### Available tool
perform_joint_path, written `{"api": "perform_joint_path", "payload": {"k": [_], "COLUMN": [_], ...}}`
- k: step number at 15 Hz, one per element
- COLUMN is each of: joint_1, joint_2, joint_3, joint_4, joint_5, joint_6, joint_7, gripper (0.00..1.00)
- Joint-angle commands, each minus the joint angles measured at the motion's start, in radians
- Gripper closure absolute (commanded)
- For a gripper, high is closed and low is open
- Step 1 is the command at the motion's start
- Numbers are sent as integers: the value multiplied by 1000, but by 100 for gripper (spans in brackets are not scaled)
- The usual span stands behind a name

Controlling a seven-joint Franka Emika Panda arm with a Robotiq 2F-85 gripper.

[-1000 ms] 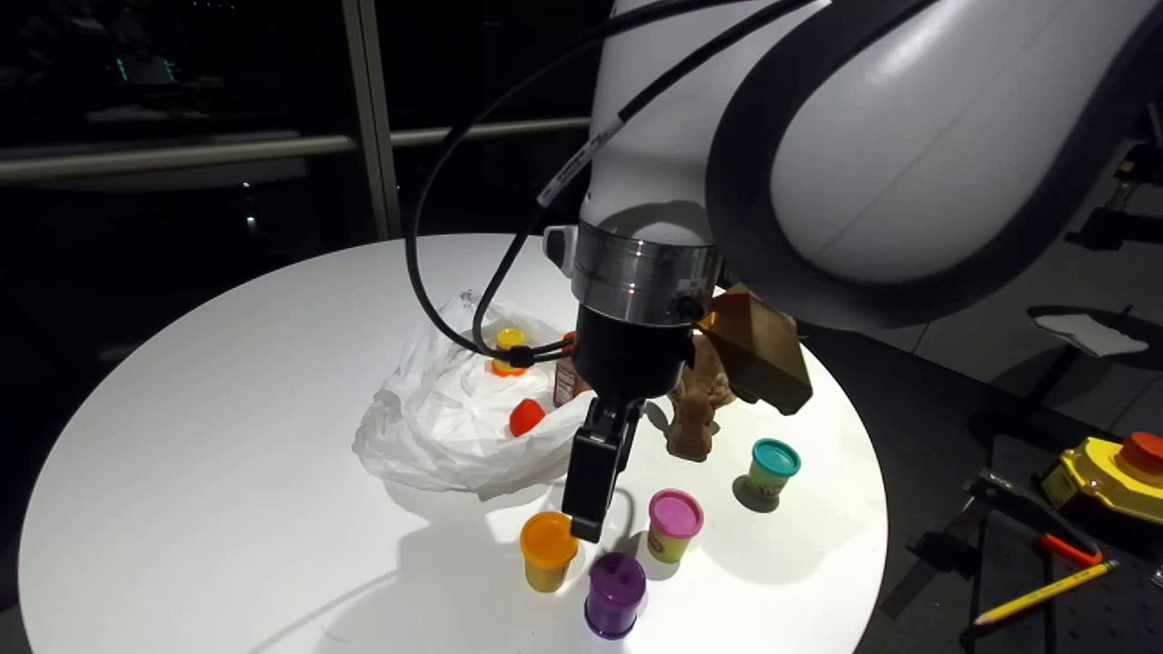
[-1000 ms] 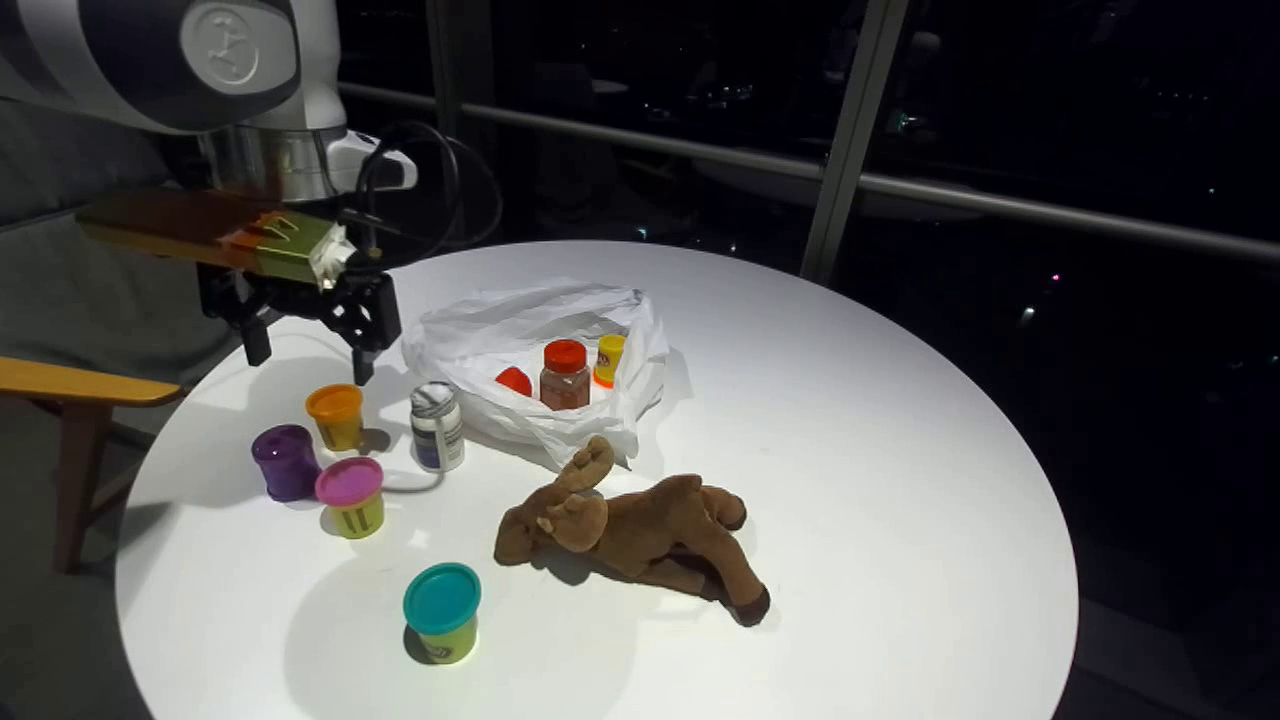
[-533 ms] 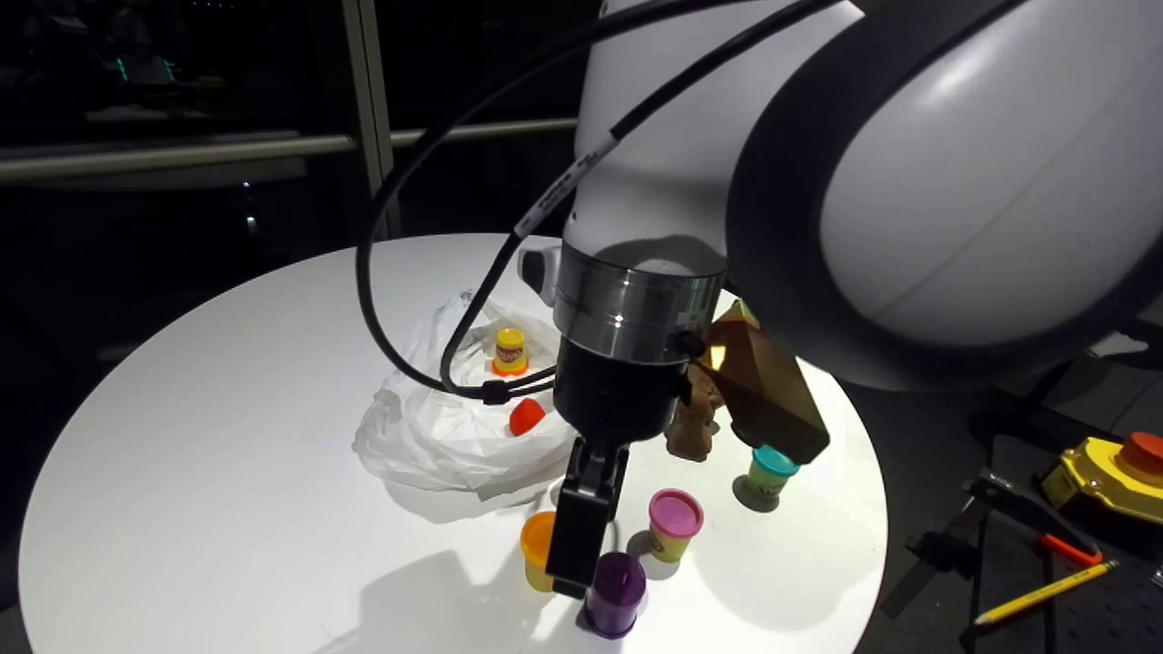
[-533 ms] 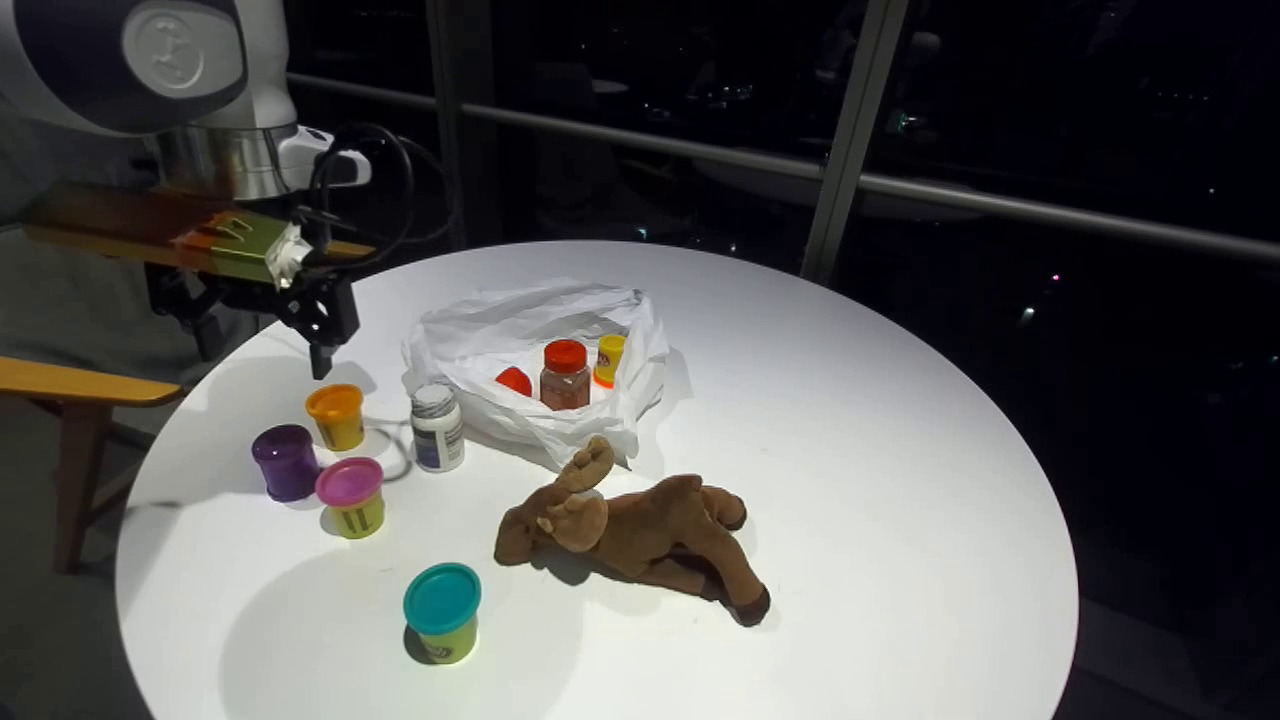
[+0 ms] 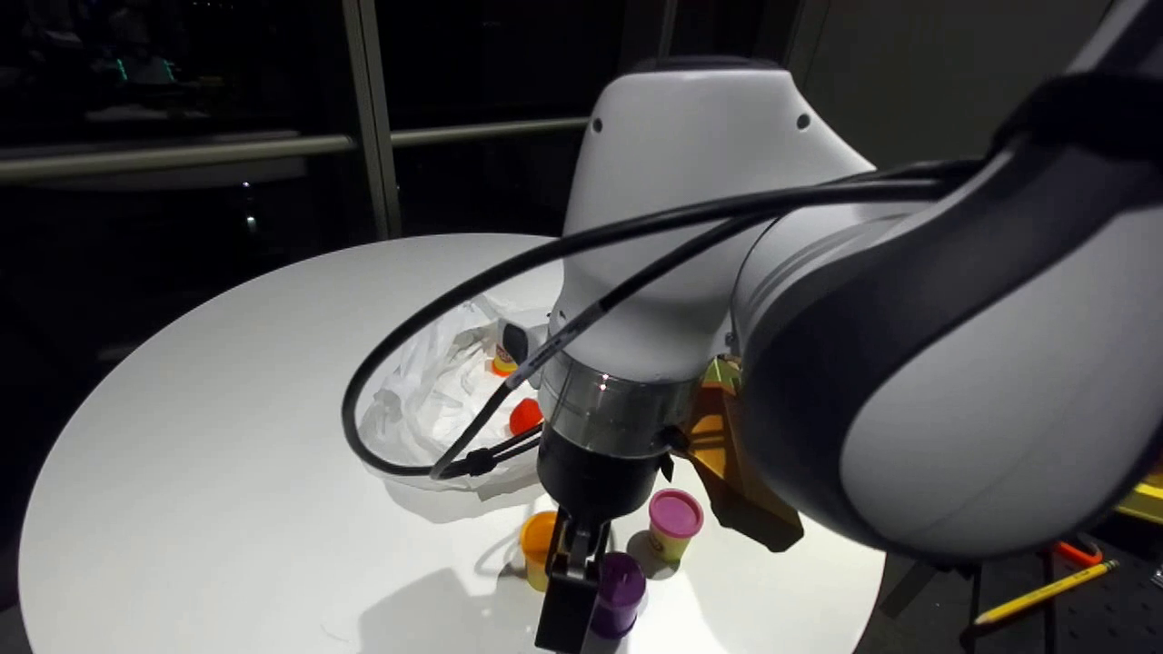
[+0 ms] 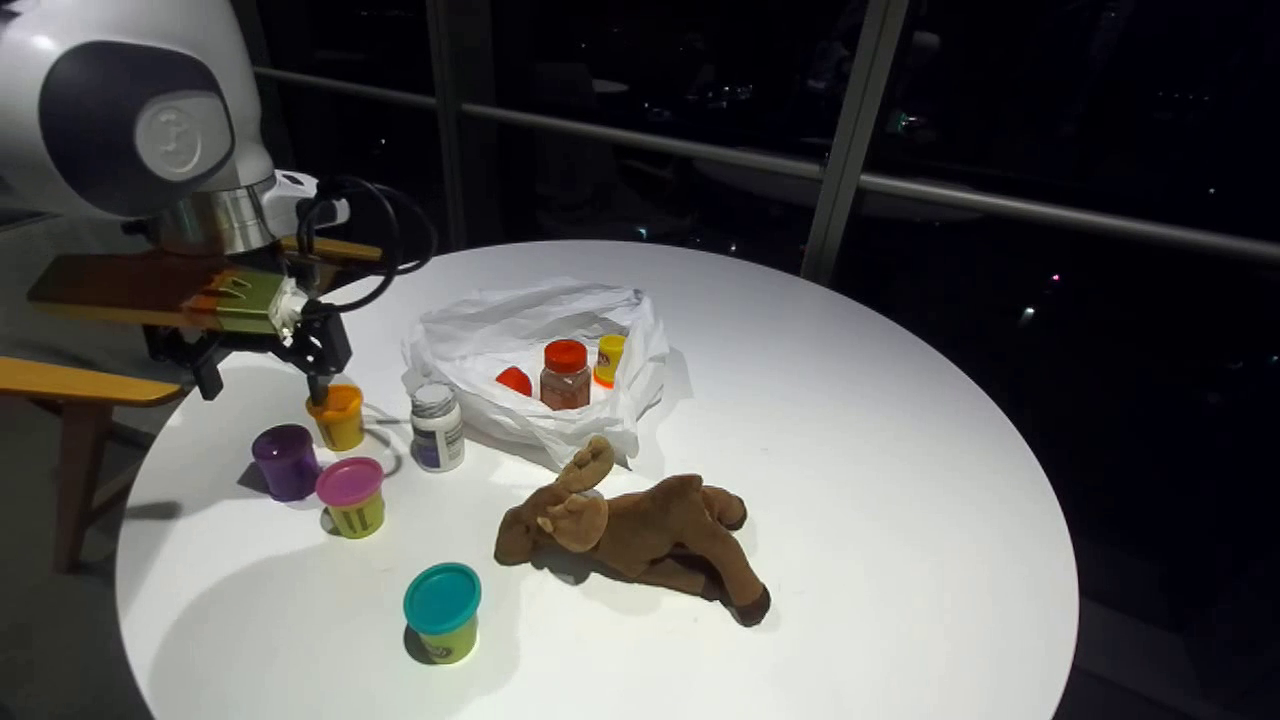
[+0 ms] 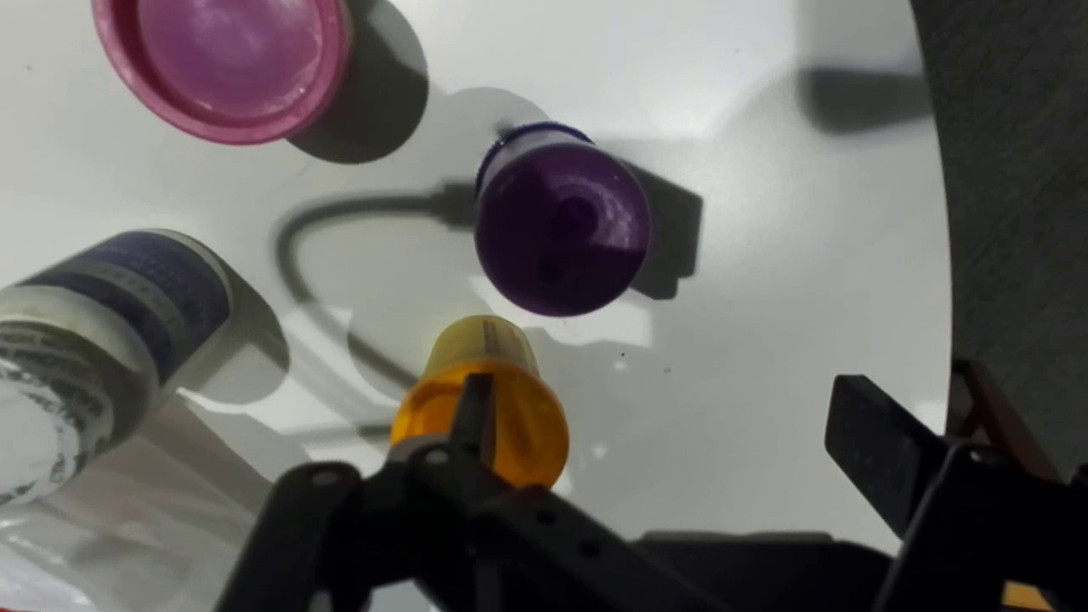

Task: Put all the objects on the table in the white plastic bag

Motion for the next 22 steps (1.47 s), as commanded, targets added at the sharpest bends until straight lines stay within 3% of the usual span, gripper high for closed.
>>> {"api": "perform_joint_path", "payload": {"k": [1,4,11,16,22], "joint_1": [78,127,185,262,259], "joint_2": [47,65,66,70,96], "joint_3": [-92,-150,-190,-286,-294], "joint_4": [52,76,99,109,126], "joint_5": [-80,-125,-163,-252,-259], "joint_6": [43,58,44,40,-16], "joint_7": [73,107,148,216,246], "gripper": [0,0,0,0,0]}}
